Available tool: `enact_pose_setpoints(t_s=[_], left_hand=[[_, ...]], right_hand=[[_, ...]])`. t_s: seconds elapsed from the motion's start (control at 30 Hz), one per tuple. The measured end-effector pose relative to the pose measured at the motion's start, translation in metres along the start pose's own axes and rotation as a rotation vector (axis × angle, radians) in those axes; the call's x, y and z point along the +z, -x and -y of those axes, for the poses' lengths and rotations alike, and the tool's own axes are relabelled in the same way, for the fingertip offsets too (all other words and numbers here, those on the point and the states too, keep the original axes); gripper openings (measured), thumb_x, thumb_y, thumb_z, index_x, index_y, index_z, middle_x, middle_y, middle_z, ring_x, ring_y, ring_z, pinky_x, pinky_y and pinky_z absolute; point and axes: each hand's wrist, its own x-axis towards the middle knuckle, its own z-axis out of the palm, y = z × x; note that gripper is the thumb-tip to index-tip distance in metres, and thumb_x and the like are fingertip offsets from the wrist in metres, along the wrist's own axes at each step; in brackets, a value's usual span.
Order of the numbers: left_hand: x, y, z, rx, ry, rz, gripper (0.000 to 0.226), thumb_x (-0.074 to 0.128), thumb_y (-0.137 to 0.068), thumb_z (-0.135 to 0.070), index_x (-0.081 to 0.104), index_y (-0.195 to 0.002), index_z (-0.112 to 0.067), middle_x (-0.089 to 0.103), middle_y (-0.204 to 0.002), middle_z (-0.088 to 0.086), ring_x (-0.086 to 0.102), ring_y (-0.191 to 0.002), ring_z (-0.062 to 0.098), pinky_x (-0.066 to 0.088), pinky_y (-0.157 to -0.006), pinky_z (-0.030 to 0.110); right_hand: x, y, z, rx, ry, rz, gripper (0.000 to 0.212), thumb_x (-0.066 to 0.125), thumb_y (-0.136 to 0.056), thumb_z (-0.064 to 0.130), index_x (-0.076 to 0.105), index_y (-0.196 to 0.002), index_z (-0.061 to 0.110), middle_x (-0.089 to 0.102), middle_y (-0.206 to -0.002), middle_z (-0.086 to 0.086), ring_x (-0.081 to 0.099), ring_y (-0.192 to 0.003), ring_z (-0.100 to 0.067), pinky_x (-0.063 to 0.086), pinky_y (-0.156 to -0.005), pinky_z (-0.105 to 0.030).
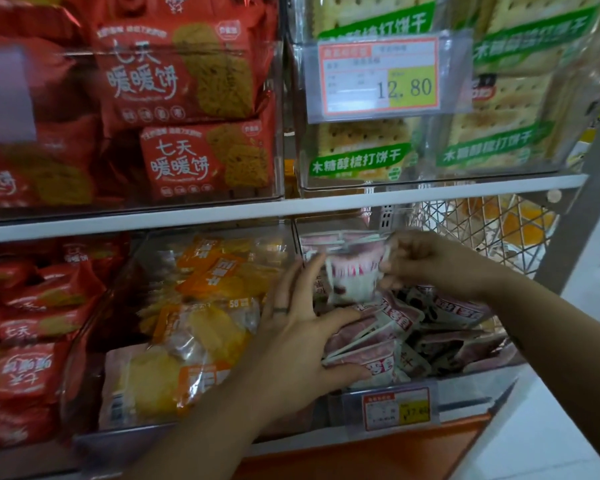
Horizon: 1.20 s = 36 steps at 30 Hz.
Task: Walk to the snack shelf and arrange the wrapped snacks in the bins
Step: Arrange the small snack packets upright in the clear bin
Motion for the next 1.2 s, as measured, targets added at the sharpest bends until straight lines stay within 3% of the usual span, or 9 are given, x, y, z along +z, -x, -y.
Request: enact_pose_setpoints(t_s=[0.07, 0.17, 0.37, 0.5, 0.67, 0.83, 0.97, 1.1, 1.2], left_hand=[[0.0, 0.001, 0.0, -0.018, 0.011, 0.016, 0.066, 0.052, -0.076, -0.072, 0.036, -0.136, -0.05, -0.045, -0.141, -0.019, -0.037, -0.135, 0.016, -0.008, -0.11, 0.042], [-0.001, -0.002, 0.001, 0.027, -0.045, 0.039, 0.073, 0.044, -0.075, -0.077, 0.034, -0.139, -0.045, -0.001, -0.154, -0.011, -0.007, -0.143, 0.012, -0.019, -0.11, 0.04], [-0.003, -0.005, 0.002, 0.051, -0.032, 0.015, 0.077, 0.038, -0.071, -0.081, 0.04, -0.137, -0.043, 0.026, -0.144, -0.018, 0.02, -0.133, 0.005, -0.018, -0.111, 0.036], [-0.002, -0.005, 0.002, 0.067, -0.013, 0.011, 0.079, 0.034, -0.069, -0.082, 0.042, -0.137, -0.042, 0.029, -0.143, -0.017, 0.021, -0.133, 0.005, -0.018, -0.112, 0.036], [-0.002, -0.005, 0.003, 0.084, 0.01, -0.01, 0.077, 0.035, -0.071, -0.08, 0.045, -0.135, -0.04, 0.032, -0.141, -0.015, 0.023, -0.132, 0.007, -0.022, -0.11, 0.033], [0.0, -0.006, 0.005, 0.092, 0.027, -0.015, 0.075, 0.036, -0.071, -0.079, 0.047, -0.133, -0.039, 0.034, -0.139, -0.015, 0.026, -0.132, 0.009, -0.019, -0.109, 0.036], [0.0, -0.006, 0.004, 0.079, 0.018, -0.005, 0.076, 0.037, -0.07, -0.079, 0.045, -0.135, -0.04, 0.033, -0.14, -0.015, 0.024, -0.132, 0.009, -0.018, -0.11, 0.039], [-0.001, -0.006, 0.002, 0.064, 0.015, 0.003, 0.08, 0.033, -0.068, -0.08, 0.043, -0.136, -0.041, 0.03, -0.142, -0.016, 0.02, -0.133, 0.008, -0.016, -0.112, 0.038], [-0.001, -0.006, 0.003, 0.064, 0.007, 0.006, 0.08, 0.032, -0.067, -0.081, 0.043, -0.136, -0.041, 0.03, -0.141, -0.016, 0.02, -0.132, 0.007, -0.013, -0.112, 0.037]], right_hand=[[0.007, 0.002, -0.003, 0.025, 0.1, 0.135, 0.009, 0.06, -0.088, 0.008, 0.058, -0.08, 0.012, 0.069, -0.071, 0.007, 0.066, -0.083, -0.015, 0.048, -0.071, -0.017], [0.008, -0.002, -0.003, 0.074, 0.151, 0.196, 0.007, 0.06, -0.088, 0.013, 0.064, -0.086, 0.018, 0.072, -0.084, 0.006, 0.067, -0.09, -0.011, 0.048, -0.084, -0.021], [-0.001, -0.031, 0.0, 0.061, 0.16, -0.003, 0.017, 0.061, -0.088, 0.021, 0.068, -0.103, 0.026, 0.067, -0.114, 0.009, 0.06, -0.106, -0.007, 0.043, -0.099, -0.03], [0.026, -0.07, 0.006, -0.015, 0.502, 0.105, 0.033, 0.068, -0.083, 0.021, 0.065, -0.115, 0.014, 0.063, -0.116, 0.003, 0.053, -0.101, -0.003, 0.038, -0.088, -0.017], [0.039, -0.096, -0.008, -0.03, 0.706, 0.099, 0.013, 0.066, -0.085, 0.019, 0.07, -0.092, 0.01, 0.072, -0.091, -0.009, 0.065, -0.072, -0.007, 0.046, -0.072, -0.023], [0.006, -0.072, 0.003, 0.015, 0.406, -0.358, 0.018, 0.056, -0.092, 0.016, 0.065, -0.096, 0.001, 0.064, -0.077, -0.004, 0.063, -0.065, -0.016, 0.054, -0.06, -0.018], [0.004, -0.046, -0.012, 0.082, 0.258, -0.373, 0.013, 0.048, -0.092, 0.001, 0.05, -0.105, 0.0, 0.06, -0.069, -0.012, 0.058, -0.043, -0.006, 0.048, -0.046, -0.017], [0.01, -0.031, -0.017, 0.183, -0.125, -0.258, 0.028, 0.046, -0.093, -0.002, 0.044, -0.119, 0.006, 0.067, -0.093, -0.022, 0.067, -0.065, -0.03, 0.058, -0.059, -0.035], [0.019, -0.039, -0.014, 0.202, 0.332, -0.045, 0.03, 0.052, -0.094, 0.014, 0.054, -0.123, 0.006, 0.065, -0.112, -0.011, 0.065, -0.098, -0.028, 0.052, -0.078, -0.03]])
